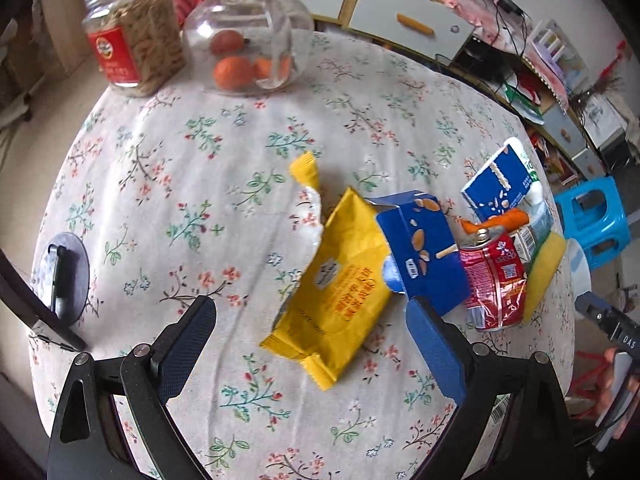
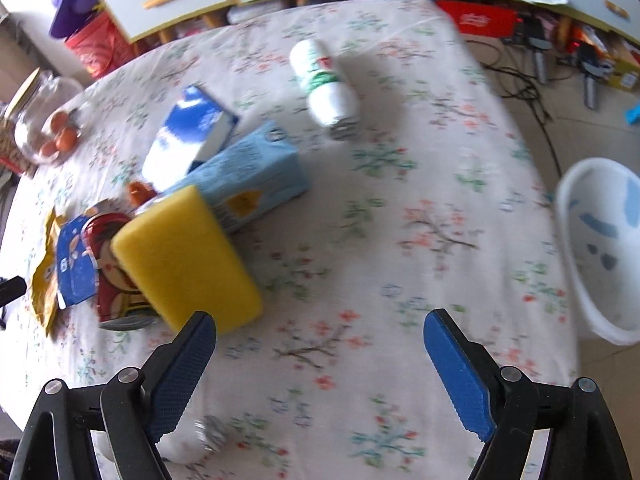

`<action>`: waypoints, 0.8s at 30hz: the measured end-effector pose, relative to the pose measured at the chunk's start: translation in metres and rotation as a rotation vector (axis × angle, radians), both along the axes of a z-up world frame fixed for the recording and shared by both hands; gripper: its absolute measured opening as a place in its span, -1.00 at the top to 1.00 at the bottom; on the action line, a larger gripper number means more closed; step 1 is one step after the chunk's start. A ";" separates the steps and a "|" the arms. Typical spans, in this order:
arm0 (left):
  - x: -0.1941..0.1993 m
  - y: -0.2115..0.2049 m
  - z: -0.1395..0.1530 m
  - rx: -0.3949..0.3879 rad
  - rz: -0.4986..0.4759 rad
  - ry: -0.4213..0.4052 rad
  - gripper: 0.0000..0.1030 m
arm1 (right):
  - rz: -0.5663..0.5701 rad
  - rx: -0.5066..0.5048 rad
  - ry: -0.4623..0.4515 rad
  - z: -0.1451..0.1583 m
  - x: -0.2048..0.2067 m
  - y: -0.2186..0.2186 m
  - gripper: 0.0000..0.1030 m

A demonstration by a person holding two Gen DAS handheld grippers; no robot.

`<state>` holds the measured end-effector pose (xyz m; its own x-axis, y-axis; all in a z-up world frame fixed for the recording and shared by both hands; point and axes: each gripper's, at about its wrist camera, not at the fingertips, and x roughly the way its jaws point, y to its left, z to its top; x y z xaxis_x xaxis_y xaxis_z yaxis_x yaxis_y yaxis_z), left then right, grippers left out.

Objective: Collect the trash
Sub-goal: 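Move the left gripper to the yellow snack bag while the right reaches the yellow sponge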

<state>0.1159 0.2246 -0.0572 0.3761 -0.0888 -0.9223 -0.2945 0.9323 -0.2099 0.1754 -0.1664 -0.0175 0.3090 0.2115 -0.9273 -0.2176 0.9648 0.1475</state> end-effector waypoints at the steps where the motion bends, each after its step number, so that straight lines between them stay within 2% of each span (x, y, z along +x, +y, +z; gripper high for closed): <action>1: -0.002 0.002 -0.001 -0.008 0.006 0.002 -0.89 | 0.012 0.001 0.003 -0.001 0.000 0.007 -0.73; 4: -0.006 0.006 -0.005 -0.080 -0.007 0.007 -0.89 | 0.036 0.015 0.021 -0.006 -0.001 0.025 -0.73; 7: -0.005 -0.001 -0.010 -0.092 -0.060 0.007 -0.89 | 0.056 0.036 0.047 -0.012 -0.001 0.038 -0.73; 12: 0.000 -0.018 -0.021 -0.062 -0.148 0.028 -0.89 | 0.068 0.020 0.058 -0.020 0.003 0.053 -0.73; 16: 0.007 -0.033 -0.035 0.004 -0.203 0.062 -0.89 | 0.065 0.006 0.070 -0.027 0.007 0.060 -0.73; 24: 0.019 -0.050 -0.043 0.089 -0.233 0.066 -0.88 | 0.076 -0.019 0.088 -0.039 0.012 0.075 -0.73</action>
<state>0.1350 0.1743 -0.0998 0.2936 -0.0835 -0.9523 -0.0800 0.9905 -0.1116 0.1872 -0.0911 -0.0570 0.2095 0.2136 -0.9542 -0.2775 0.9487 0.1514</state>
